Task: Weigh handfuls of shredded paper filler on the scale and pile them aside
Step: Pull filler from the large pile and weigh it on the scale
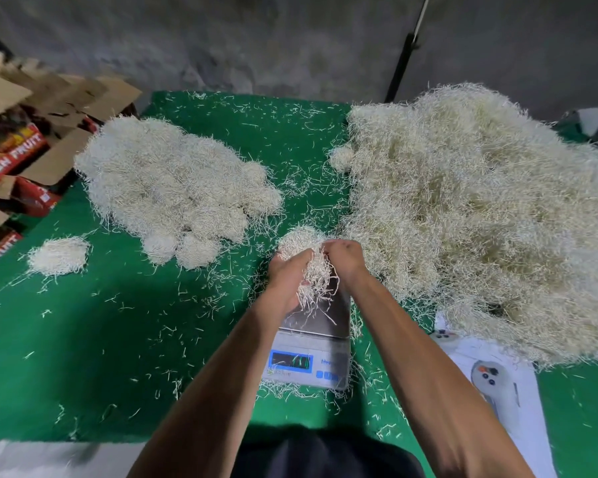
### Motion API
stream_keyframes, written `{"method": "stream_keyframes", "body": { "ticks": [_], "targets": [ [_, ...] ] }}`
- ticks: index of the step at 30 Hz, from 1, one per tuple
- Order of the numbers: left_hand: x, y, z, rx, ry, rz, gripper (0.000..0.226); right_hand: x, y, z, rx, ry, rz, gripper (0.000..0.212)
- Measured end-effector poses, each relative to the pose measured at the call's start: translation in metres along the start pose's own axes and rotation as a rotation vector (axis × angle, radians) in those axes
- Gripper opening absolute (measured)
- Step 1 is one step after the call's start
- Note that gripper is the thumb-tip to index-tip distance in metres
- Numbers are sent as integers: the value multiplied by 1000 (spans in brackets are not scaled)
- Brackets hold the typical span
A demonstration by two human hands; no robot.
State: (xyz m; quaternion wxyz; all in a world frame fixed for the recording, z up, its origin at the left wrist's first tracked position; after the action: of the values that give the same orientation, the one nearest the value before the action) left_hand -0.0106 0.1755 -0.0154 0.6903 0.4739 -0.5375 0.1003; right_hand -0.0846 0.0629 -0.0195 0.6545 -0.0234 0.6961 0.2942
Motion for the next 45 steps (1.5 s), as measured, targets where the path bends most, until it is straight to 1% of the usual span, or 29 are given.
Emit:
{"method": "stream_keyframes", "body": {
  "ticks": [2, 5, 8, 10, 12, 13, 14, 15, 16, 18, 19, 20, 21, 23, 26, 29, 30, 31, 32, 33, 34, 36, 37, 38, 39, 40, 41, 43, 45],
  "targets": [
    [9, 2, 3, -28, -46, 27, 95, -8, -10, -4, 49, 44, -25, 19],
    [2, 9, -9, -39, -125, 27, 98, -29, -35, -52, 197, 10, 35, 14],
    [-17, 3, -43, 19, -70, -43, 98, -59, -57, -113, 322, 3, 5, 17],
    [-22, -3, -58, 77, -64, -68, 95, -74, -65, -137, 395, -25, -42, 14],
    [-22, -9, -64, 137, -28, -91, 92, -81, -69, -153, 463, -106, -82, 13],
    [-21, -11, -64, 157, -3, -103, 91, -82, -71, -159, 476, -151, -112, 16],
    [-21, -12, -64, 169, 10, -117, 90, -82, -72, -161, 453, -173, -146, 19],
    [-21, -14, -63, 173, 15, -131, 88, -83, -72, -160, 394, -146, -184, 21],
    [-21, -17, -62, 171, 22, -145, 83, -83, -72, -156, 324, -48, -209, 24],
    [-20, -20, -59, 158, 33, -161, 72, -80, -71, -146, 224, 340, -222, 29],
    [-19, -20, -56, 146, 31, -169, 71, -80, -69, -144, 236, 535, -255, 30],
    [-18, -22, -54, 132, 20, -170, 70, -82, -67, -143, 286, 665, -323, 31],
    [-18, -24, -51, 119, -11, -158, 70, -85, -63, -143, 359, 740, -394, 31],
    [-19, -25, -46, 101, -113, -93, 75, -89, -54, -143, 498, 781, -506, 21],
    [-20, -23, -40, 79, -251, -12, 101, -86, -45, -140, 583, 822, -587, 15],
    [-23, -20, -37, 42, -305, 24, 115, -81, -36, -141, 613, 660, -619, 20],
    [-23, -20, -36, 23, -308, 30, 118, -79, -31, -139, 598, 574, -640, 28],
    [-24, -19, -37, 14, -312, 32, 122, -75, -25, -135, 535, 478, -668, 38],
    [-25, -19, -37, 17, -317, 29, 125, -70, -17, -126, 414, 390, -690, 48],
    [-26, -20, -36, 26, -322, 23, 129, -63, -8, -114, 247, 337, -687, 56],
    [-26, -19, -35, 35, -332, 9, 131, -52, 2, -97, 58, 337, -642, 64],
    [-26, -17, -31, 27, -356, -13, 136, -18, 25, -63, -301, 484, -475, 77],
    [-27, -16, -30, 16, -374, -19, 137, 2, 35, -50, -419, 554, -412, 75],
    [-27, -14, -29, 4, -391, -19, 137, 18, 41, -42, -461, 574, -395, 67],
    [-29, -14, -30, -1, -405, -7, 134, 31, 44, -38, -441, 532, -407, 57],
    [-30, -13, -33, 7, -410, 18, 129, 38, 45, -39, -386, 453, -400, 50],
    [-33, -14, -38, 30, -409, 43, 124, 42, 45, -41, -320, 354, -352, 45],
    [-39, -15, -50, 90, -418, 62, 116, 47, 45, -49, -233, 146, -216, 47],
    [-43, -17, -61, 134, -431, 69, 109, 50, 44, -60, -173, 84, -170, 56]
  ]
}}
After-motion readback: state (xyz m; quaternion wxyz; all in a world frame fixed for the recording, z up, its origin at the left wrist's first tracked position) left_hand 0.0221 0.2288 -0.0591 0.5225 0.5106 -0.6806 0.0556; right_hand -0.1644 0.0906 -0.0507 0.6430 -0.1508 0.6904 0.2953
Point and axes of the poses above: each hand's wrist, its own y-axis away from the middle knuckle, its own z-axis out of the palm, x = y × z, the point moved 3 cm from there along -y, towards the middle knuckle, and after that the axes turned 13 degrees about -y, right-handed, at the moved point
